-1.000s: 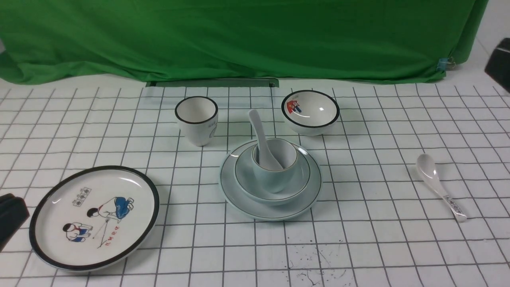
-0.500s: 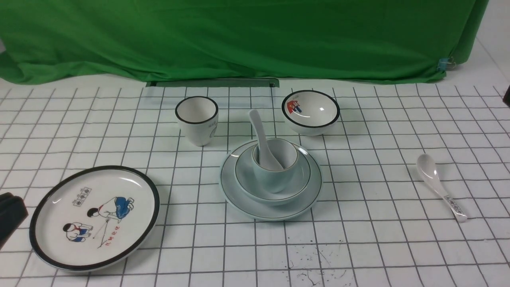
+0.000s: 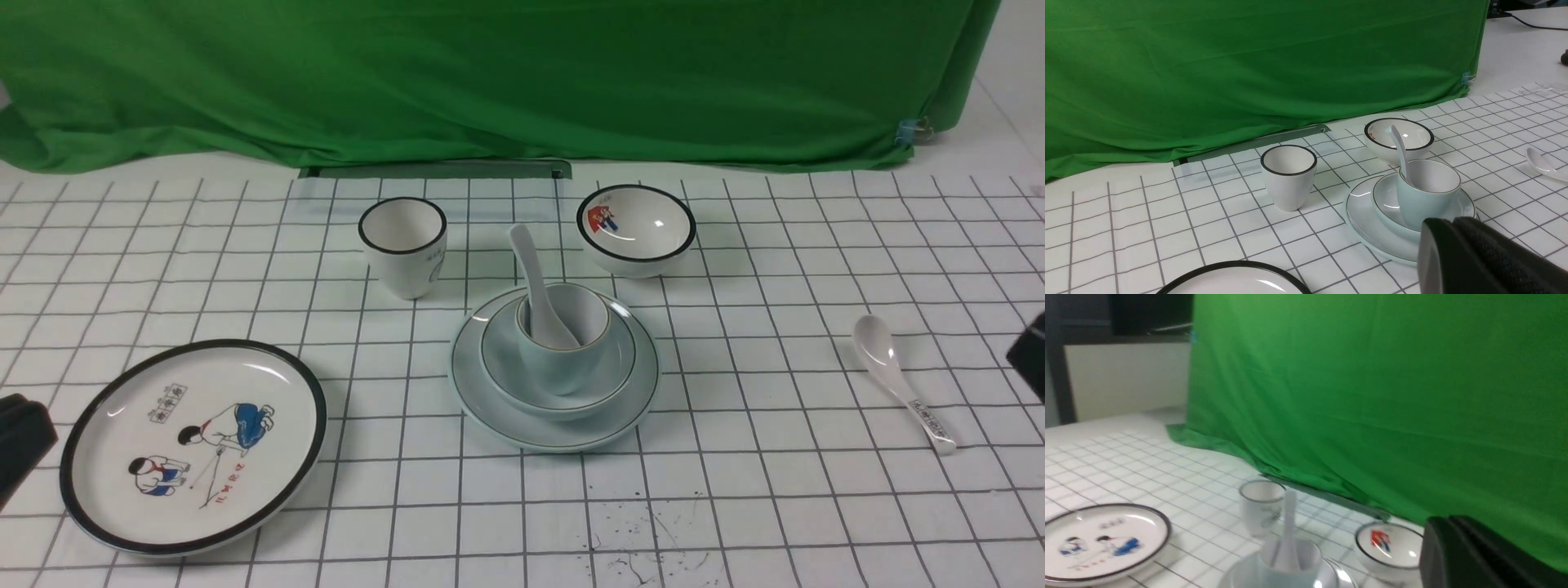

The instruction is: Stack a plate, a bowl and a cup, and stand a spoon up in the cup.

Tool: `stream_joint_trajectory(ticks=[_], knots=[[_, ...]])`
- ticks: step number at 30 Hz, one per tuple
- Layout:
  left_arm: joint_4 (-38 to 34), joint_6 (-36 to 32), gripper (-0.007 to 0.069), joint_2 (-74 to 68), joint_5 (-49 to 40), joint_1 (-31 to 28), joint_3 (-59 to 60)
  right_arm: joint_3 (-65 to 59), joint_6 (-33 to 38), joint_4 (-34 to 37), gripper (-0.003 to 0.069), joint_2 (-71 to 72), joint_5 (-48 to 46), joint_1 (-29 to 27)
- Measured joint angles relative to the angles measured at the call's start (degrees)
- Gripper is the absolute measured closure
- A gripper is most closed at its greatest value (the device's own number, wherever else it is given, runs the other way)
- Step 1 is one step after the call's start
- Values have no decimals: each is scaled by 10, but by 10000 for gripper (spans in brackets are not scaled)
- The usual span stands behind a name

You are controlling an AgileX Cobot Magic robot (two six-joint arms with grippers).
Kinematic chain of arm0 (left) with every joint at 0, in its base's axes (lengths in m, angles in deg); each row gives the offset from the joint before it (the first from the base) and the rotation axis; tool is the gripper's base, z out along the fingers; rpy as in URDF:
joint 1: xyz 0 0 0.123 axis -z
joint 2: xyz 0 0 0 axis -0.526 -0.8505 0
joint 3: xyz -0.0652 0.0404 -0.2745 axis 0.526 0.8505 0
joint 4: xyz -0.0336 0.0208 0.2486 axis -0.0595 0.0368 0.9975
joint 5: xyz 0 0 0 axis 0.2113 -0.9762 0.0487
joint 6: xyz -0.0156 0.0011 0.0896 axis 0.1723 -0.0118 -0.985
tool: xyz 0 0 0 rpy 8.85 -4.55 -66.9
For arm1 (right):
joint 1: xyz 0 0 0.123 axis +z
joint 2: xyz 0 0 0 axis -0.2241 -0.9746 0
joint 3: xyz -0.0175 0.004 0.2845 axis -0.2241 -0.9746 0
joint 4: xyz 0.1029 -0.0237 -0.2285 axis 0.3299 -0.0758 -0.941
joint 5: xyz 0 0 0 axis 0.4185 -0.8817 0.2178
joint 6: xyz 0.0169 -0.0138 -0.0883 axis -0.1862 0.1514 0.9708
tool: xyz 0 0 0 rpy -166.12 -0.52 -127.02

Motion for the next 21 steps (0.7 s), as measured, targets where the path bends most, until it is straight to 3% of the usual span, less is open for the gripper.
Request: stream_joint_trajectory(ticks=[4, 5, 9, 14, 21], knots=[[0, 0, 653, 0, 0, 0, 0, -74, -54, -9, 649, 56, -3, -82], [0, 0, 653, 0, 0, 0, 0, -110, -86, -27, 649, 88, -13, -136], [0, 0, 653, 0, 0, 0, 0, -163, -131, -82, 649, 153, -44, -244], [0, 0, 653, 0, 0, 0, 0, -166, -137, -112, 649, 206, -127, -309], [0, 0, 653, 0, 0, 0, 0, -166, -138, -117, 649, 217, -203, -319]])
